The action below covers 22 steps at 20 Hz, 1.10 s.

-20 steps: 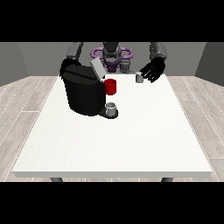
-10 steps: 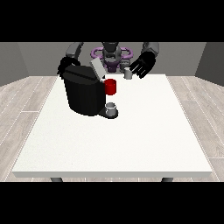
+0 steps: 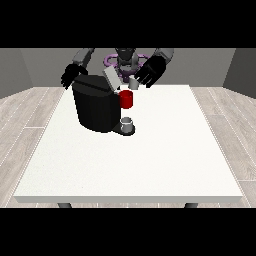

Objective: Insert the coffee pod into the coffee machine and close the lid

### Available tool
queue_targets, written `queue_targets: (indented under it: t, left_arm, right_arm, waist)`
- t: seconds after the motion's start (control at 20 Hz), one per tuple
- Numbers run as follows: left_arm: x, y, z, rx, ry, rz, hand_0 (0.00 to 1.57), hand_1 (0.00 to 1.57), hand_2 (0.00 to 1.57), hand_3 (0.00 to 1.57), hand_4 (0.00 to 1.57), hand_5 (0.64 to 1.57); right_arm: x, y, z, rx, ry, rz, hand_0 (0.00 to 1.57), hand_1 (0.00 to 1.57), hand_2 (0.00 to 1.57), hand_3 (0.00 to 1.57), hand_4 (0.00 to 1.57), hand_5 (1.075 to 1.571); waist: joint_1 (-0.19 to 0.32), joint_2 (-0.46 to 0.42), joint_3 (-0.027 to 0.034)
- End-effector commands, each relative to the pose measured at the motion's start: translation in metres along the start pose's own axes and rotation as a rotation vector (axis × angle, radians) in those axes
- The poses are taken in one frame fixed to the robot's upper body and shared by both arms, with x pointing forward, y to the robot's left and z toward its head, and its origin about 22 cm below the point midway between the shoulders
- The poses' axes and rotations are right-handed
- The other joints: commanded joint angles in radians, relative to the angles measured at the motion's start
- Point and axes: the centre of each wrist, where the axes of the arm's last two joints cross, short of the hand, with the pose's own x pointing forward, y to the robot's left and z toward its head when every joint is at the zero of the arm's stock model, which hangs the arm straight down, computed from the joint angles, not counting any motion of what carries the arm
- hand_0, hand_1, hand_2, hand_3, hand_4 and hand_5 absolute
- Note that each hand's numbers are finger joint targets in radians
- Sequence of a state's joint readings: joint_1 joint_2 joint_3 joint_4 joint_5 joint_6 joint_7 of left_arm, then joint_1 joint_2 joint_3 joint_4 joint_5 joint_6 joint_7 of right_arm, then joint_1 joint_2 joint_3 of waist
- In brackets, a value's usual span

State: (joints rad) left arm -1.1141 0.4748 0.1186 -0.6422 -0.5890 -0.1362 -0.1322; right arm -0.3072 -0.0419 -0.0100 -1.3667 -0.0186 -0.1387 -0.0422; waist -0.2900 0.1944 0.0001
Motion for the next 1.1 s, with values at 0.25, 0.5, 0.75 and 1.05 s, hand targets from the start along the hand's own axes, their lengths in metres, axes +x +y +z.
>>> queue_targets:
  t: [0.25, 0.5, 0.75, 1.05]
  left_arm:
    - [0.024, 0.02, -0.011, 0.04, -0.02, -0.021, 1.31, 1.31, 1.33, 1.24, 0.49, 1.571]
    - [0.024, -0.011, -0.011, -0.003, -0.032, -0.019, 1.3, 1.3, 1.33, 1.23, 0.5, 1.571]
    - [0.022, 0.011, -0.011, 0.006, -0.034, 0.0, 1.26, 1.26, 1.3, 1.21, 0.51, 1.571]
    - [0.032, -0.013, -0.013, -0.022, -0.063, -0.039, 1.19, 1.19, 1.26, 1.2, 0.49, 1.571]
  right_arm:
    - [0.014, 0.004, -0.01, -0.023, -0.064, -0.005, 0.0, 0.0, 0.0, 0.0, 0.52, 1.571]
    - [0.009, -0.01, -0.012, -0.07, -0.023, -0.028, 0.0, 0.0, 0.0, 0.0, 0.54, 1.571]
    - [0.007, -0.007, -0.005, -0.02, -0.051, -0.02, 0.0, 0.0, 0.0, 0.0, 0.51, 1.571]
    - [-0.001, -0.03, -0.008, -0.083, -0.037, -0.021, 0.0, 0.0, 0.0, 0.0, 0.53, 1.571]
  waist:
    - [-0.018, 0.067, 0.0001]
    - [0.009, 0.059, 0.0001]
    - [-0.023, 0.076, 0.0]
    - [0.022, 0.058, 0.0003]
